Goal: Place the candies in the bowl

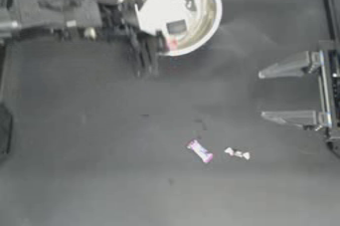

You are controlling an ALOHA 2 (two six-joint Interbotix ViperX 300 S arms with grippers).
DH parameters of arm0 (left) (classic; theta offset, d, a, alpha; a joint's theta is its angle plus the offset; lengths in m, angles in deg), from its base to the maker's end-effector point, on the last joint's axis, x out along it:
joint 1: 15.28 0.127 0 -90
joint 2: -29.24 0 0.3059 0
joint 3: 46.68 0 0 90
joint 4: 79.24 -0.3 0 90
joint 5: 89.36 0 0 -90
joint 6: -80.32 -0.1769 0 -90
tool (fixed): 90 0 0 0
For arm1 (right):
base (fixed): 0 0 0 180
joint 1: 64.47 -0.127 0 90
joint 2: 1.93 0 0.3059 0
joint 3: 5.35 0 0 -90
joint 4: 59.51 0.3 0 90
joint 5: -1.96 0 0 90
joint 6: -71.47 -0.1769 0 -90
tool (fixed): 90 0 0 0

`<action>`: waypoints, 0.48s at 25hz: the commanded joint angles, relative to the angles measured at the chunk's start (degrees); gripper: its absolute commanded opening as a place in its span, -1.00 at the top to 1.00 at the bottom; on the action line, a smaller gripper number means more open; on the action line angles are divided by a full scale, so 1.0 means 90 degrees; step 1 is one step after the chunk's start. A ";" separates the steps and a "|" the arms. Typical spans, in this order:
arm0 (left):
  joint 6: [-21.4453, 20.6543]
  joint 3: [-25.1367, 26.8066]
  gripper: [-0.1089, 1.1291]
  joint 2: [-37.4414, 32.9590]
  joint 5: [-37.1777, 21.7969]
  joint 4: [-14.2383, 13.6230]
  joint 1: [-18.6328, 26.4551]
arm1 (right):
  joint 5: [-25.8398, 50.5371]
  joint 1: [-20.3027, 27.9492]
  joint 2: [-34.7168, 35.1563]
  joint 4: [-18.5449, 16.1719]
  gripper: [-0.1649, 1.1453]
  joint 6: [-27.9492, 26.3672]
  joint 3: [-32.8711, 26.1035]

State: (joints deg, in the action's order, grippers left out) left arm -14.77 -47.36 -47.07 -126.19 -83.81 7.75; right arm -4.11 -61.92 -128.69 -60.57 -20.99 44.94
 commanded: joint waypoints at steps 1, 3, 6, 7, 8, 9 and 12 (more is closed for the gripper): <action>-0.0254 -0.0322 0.44 -0.0010 0.0156 -0.0020 0.0371 | -0.0059 -0.0010 0.0059 0.0059 -0.75 -0.0010 -0.0176; -0.0381 -0.0420 0.44 0.0195 0.0254 -0.0020 0.0557 | -0.0059 -0.0010 0.0059 0.0078 -0.75 -0.0010 -0.0176; -0.0576 -0.0566 0.45 0.0527 0.0449 -0.0020 0.0801 | -0.0078 -0.0010 0.0059 0.0088 -0.75 -0.0010 -0.0176; -0.0654 -0.0615 0.46 0.0635 0.0498 -0.0020 0.0869 | -0.0088 -0.0010 0.0059 0.0088 -0.75 -0.0010 -0.0176; -0.0732 -0.0674 0.47 0.0762 0.0586 -0.0020 0.0938 | -0.0088 -0.0010 0.0059 0.0088 -0.75 -0.0010 -0.0186; -0.0771 -0.0703 0.47 0.0869 0.0664 -0.0010 0.0996 | -0.0088 -0.0020 0.0059 0.0088 -0.75 -0.0010 -0.0186; -0.0811 -0.0801 0.47 0.1074 0.0859 -0.0010 0.1172 | -0.0088 -0.0020 0.0059 0.0088 -0.75 -0.0010 -0.0186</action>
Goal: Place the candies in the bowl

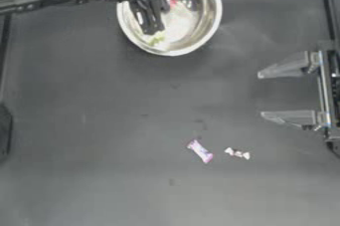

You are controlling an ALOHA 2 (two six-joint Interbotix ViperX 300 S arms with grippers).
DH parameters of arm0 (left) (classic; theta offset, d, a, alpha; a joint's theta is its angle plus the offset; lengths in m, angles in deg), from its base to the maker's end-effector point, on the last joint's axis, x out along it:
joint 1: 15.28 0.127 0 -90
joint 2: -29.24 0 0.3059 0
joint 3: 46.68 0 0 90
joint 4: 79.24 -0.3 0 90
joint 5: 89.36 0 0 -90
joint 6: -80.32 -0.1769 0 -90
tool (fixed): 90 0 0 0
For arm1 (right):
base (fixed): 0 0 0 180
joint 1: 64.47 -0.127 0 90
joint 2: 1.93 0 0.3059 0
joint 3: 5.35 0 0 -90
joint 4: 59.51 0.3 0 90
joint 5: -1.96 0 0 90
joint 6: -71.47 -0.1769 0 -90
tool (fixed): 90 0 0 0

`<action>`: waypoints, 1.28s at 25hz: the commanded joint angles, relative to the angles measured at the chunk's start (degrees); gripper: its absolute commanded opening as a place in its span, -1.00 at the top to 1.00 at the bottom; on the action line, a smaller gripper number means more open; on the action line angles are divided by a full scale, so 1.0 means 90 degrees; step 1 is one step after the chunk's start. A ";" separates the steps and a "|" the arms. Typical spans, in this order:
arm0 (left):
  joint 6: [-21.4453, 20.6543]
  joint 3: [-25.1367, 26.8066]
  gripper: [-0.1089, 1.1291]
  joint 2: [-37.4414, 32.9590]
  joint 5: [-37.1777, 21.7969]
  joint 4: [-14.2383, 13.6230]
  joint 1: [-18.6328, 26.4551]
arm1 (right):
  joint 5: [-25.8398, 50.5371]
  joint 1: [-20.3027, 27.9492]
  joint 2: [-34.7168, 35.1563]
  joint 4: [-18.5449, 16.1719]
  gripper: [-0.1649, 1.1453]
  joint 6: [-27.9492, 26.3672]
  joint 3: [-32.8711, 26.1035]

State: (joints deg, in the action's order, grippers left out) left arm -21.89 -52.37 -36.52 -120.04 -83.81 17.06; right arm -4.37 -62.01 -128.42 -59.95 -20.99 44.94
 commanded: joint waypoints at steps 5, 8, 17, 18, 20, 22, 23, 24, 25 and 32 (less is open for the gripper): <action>-0.0078 -0.0391 0.30 0.0215 0.0195 -0.0029 0.0303 | -0.0059 0.0000 0.0029 0.0010 -0.75 0.0000 -0.0186; -0.0234 -0.0420 -0.12 0.0342 0.0215 -0.0010 0.0352 | -0.0059 -0.0010 0.0029 0.0020 -0.75 0.0000 -0.0166; -0.0254 -0.0508 -0.71 0.0352 0.0264 -0.0010 0.0342 | -0.0059 -0.0010 0.0029 0.0020 -0.75 0.0000 -0.0166; -0.0244 -0.0488 -0.68 0.0264 0.0264 0.0010 0.0322 | -0.0059 0.0000 0.0029 0.0020 -0.75 0.0000 -0.0166; -0.0244 -0.0430 -0.67 -0.0010 0.0264 0.0088 0.0234 | -0.0049 -0.0010 0.0029 0.0020 -0.75 0.0000 -0.0176; -0.0264 -0.0342 -0.68 -0.0322 0.0273 0.0186 0.0127 | -0.0049 0.0000 0.0029 0.0020 -0.75 0.0000 -0.0176; -0.0264 -0.0273 -0.67 -0.0498 0.0293 0.0225 0.0068 | -0.0039 0.0000 0.0029 0.0020 -0.75 0.0000 -0.0186; -0.0264 -0.0186 -0.67 -0.0684 0.0313 0.0264 -0.0029 | -0.0039 -0.0010 0.0029 0.0020 -0.75 0.0000 -0.0176; -0.0264 -0.0107 -0.64 -0.0869 0.0322 0.0293 -0.0117 | -0.0029 -0.0010 0.0029 0.0020 -0.75 0.0000 -0.0176; -0.0254 0.0811 -0.62 -0.2256 0.0352 0.0635 -0.0859 | 0.0000 0.0000 0.0029 0.0020 -0.75 0.0000 -0.0186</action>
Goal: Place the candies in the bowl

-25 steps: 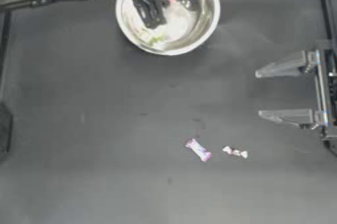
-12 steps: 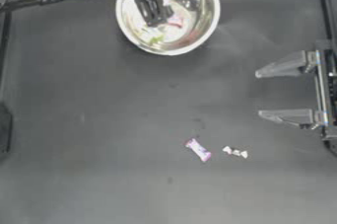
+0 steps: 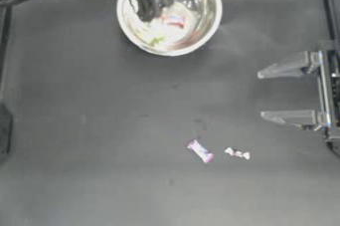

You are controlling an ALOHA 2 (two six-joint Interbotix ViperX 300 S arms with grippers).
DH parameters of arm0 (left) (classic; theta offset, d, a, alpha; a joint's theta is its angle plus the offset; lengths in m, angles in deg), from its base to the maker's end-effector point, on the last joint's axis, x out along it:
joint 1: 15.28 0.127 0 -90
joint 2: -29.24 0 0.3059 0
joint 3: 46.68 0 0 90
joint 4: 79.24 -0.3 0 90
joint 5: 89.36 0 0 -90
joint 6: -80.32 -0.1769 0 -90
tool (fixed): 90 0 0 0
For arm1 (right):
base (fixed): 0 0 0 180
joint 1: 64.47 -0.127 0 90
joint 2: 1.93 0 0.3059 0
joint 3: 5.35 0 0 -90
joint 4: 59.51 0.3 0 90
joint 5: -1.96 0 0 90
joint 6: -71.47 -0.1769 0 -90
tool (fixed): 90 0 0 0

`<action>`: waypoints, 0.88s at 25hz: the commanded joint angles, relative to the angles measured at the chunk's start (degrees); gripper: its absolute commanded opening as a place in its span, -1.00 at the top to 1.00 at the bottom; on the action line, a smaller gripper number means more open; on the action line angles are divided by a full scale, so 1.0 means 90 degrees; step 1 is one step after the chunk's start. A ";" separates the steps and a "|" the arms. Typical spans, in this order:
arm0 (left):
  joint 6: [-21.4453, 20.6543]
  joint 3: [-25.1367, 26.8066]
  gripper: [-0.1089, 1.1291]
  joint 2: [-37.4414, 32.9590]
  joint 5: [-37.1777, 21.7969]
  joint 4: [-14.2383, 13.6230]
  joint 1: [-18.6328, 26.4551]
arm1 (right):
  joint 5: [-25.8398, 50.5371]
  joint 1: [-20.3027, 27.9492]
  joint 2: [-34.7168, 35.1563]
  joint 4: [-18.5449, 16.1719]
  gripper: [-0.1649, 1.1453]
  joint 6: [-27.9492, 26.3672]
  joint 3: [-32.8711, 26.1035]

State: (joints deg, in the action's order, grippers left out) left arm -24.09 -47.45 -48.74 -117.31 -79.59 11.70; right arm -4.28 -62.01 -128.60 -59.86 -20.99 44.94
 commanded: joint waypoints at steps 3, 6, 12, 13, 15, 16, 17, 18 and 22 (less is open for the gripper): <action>-0.0010 0.0811 -0.59 -0.1504 0.0225 0.0381 -0.0508 | 0.0029 0.0000 0.0039 0.0020 -0.75 0.0000 -0.0186; 0.0010 0.1533 -0.51 -0.2227 0.0820 0.0498 -0.0840 | 0.0146 0.0010 0.0039 0.0039 -0.75 0.0000 -0.0234; 0.0049 0.3037 -0.48 -0.3682 0.2207 0.0869 -0.1426 | 0.0928 0.0020 0.0029 0.0107 -0.75 0.0000 -0.0537; 0.0039 0.3193 -0.48 -0.3867 0.2227 0.0957 -0.1465 | 0.1123 0.0029 0.0029 0.0117 -0.75 0.0010 -0.0615; 0.0039 0.3457 -0.48 -0.4160 0.2246 0.1094 -0.1592 | 0.1592 0.0039 0.0039 0.0146 -0.75 0.0000 -0.0811; 0.0039 0.3584 -0.48 -0.4268 0.2256 0.1123 -0.1660 | 0.1807 0.0039 0.0039 0.0166 -0.75 0.0000 -0.0889; 0.0039 0.3691 -0.49 -0.4355 0.2256 0.1152 -0.1738 | 0.2031 0.0049 0.0049 0.0205 -0.75 0.0000 -0.0977; 0.0049 0.3770 -0.49 -0.4434 0.2266 0.1162 -0.1836 | 0.2246 0.0049 0.0049 0.0244 -0.75 -0.0010 -0.1055; 0.0049 0.4082 -0.49 -0.4746 0.2266 0.1162 -0.2148 | 0.3008 0.0059 0.0107 0.0361 -0.75 -0.0010 -0.1367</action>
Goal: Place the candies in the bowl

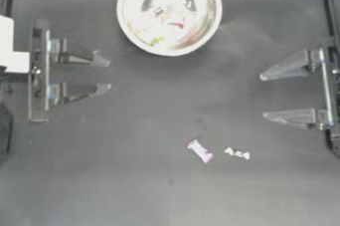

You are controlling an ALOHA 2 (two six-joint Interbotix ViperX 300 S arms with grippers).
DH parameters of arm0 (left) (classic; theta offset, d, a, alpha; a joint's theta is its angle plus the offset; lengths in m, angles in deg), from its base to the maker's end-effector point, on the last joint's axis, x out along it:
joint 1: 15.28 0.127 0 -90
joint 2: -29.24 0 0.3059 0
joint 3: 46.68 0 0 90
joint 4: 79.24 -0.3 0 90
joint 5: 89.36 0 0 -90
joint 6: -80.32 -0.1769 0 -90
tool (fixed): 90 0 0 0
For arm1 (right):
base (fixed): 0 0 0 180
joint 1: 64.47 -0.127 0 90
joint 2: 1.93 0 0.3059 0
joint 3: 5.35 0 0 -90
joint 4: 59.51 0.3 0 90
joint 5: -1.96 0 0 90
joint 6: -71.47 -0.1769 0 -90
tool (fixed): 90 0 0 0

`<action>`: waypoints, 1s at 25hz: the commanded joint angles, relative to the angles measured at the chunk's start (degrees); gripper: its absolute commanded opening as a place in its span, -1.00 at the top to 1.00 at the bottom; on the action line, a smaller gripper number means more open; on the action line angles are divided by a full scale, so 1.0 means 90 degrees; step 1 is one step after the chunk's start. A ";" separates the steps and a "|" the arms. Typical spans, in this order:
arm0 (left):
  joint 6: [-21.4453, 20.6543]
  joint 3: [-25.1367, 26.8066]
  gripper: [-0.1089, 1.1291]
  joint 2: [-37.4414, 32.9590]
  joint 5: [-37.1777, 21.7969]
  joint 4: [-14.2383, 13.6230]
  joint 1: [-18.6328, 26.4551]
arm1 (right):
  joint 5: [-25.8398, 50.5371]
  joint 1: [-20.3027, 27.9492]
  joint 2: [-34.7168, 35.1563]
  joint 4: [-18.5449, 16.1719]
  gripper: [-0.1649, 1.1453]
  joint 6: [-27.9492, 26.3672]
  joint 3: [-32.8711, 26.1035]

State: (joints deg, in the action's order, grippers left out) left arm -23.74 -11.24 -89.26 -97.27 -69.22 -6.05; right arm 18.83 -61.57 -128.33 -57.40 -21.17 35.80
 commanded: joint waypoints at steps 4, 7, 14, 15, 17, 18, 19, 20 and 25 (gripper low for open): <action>0.0010 0.0332 -0.49 -0.0449 0.0020 0.0010 -0.0361 | 0.1201 0.0010 0.0293 0.0117 -0.75 -0.0127 -0.0713; 0.0029 0.0576 -0.49 -0.0674 0.0020 0.0010 -0.0420 | 0.1982 0.0010 0.0635 -0.0010 -0.75 -0.0459 -0.1025; 0.0029 0.1221 -0.49 -0.1279 0.0293 0.0215 -0.0459 | 0.3086 -0.0146 0.1396 -0.0176 -0.75 -0.0889 -0.1504; 0.0029 0.1309 -0.49 -0.1367 0.0332 0.0234 -0.0459 | 0.3174 -0.0186 0.1523 -0.0176 -0.75 -0.0938 -0.1553; 0.0029 0.1475 -0.49 -0.1504 0.0400 0.0234 -0.0459 | 0.3350 -0.0273 0.1768 -0.0176 -0.75 -0.1016 -0.1621; 0.0029 0.1543 -0.49 -0.1572 0.0410 0.0234 -0.0459 | 0.3428 -0.0313 0.1895 -0.0176 -0.75 -0.1055 -0.1650; 0.0029 0.1602 -0.49 -0.1621 0.0430 0.0234 -0.0459 | 0.3535 -0.0371 0.2070 -0.0176 -0.75 -0.1123 -0.1680; 0.0029 0.1650 -0.49 -0.1660 0.0459 0.0234 -0.0459 | 0.3594 -0.0410 0.2217 -0.0176 -0.75 -0.1191 -0.1699; 0.0039 0.1807 -0.49 -0.1836 0.0518 0.0254 -0.0459 | 0.3721 -0.0664 0.2861 -0.0186 -0.75 -0.1445 -0.1777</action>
State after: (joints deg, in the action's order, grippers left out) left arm -23.30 5.46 -105.61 -93.05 -67.02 -10.27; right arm 52.32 -66.67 -103.46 -58.81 -33.82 21.39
